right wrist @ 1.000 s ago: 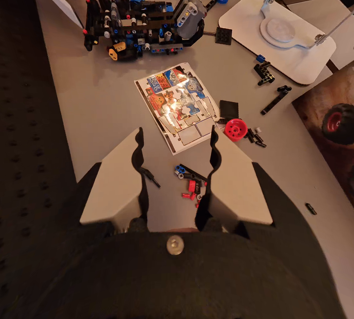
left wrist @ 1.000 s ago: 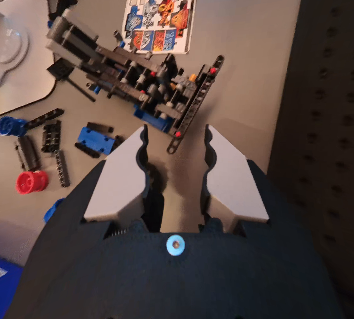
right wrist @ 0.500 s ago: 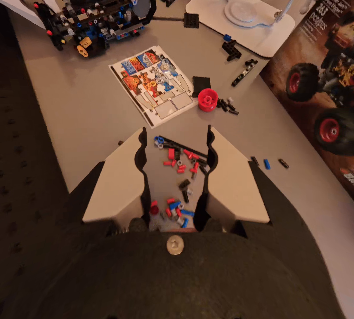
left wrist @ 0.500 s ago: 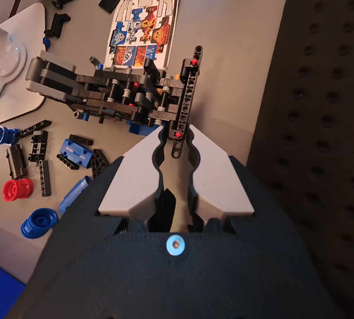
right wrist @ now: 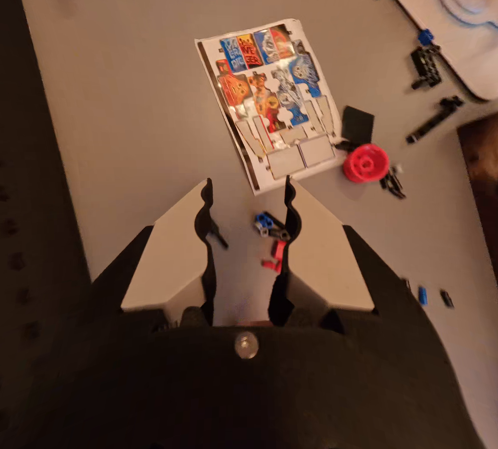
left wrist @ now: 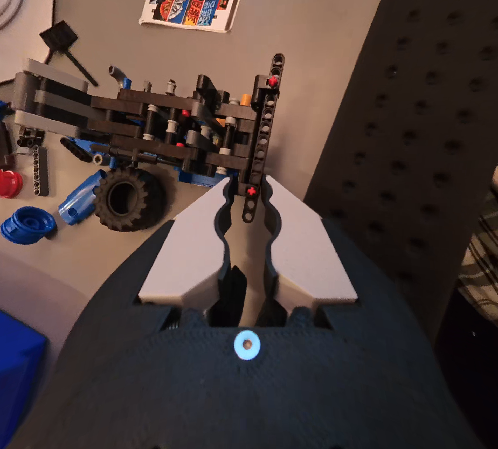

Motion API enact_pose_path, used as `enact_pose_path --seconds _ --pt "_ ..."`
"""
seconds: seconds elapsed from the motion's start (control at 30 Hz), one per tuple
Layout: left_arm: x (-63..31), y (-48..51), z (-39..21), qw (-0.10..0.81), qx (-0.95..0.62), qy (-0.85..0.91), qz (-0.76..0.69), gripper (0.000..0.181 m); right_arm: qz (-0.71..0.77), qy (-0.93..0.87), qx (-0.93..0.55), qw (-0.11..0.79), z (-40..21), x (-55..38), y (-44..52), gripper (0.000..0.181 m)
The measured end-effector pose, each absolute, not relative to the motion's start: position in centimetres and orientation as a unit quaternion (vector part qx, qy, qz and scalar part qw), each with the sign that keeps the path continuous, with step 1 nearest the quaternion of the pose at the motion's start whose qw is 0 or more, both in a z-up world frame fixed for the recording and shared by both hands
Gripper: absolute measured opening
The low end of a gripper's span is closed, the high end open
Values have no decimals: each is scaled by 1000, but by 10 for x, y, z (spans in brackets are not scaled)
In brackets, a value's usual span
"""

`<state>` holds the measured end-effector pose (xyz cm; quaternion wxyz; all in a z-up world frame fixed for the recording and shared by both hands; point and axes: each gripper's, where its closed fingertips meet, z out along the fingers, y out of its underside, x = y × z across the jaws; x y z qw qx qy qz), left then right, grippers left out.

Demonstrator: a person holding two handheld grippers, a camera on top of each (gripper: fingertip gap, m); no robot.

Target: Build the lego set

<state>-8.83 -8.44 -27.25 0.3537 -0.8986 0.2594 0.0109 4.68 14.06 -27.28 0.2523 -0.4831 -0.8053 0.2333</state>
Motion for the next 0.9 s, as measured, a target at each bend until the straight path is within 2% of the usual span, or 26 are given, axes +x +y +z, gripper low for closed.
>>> enact_pose_path --seconds 0.1,0.23,0.4,0.77,0.9 --pt "-86 -92 -273 350 -899 262 -3 18 209 -825 -475 224 -291 30 136 50" --pt "-88 -98 -271 351 -899 261 -7 21 219 -827 -480 194 -295 20 134 22" --pt "-92 -99 -257 374 -892 253 -4 31 235 -824 -483 182 -297 17 131 0" --pt "-61 -41 -198 442 -838 317 42 40 290 -818 -445 222 -254 13 101 0" --pt "-42 -2 -196 441 -814 363 107 48 329 -816 -414 235 -229 14 78 0"
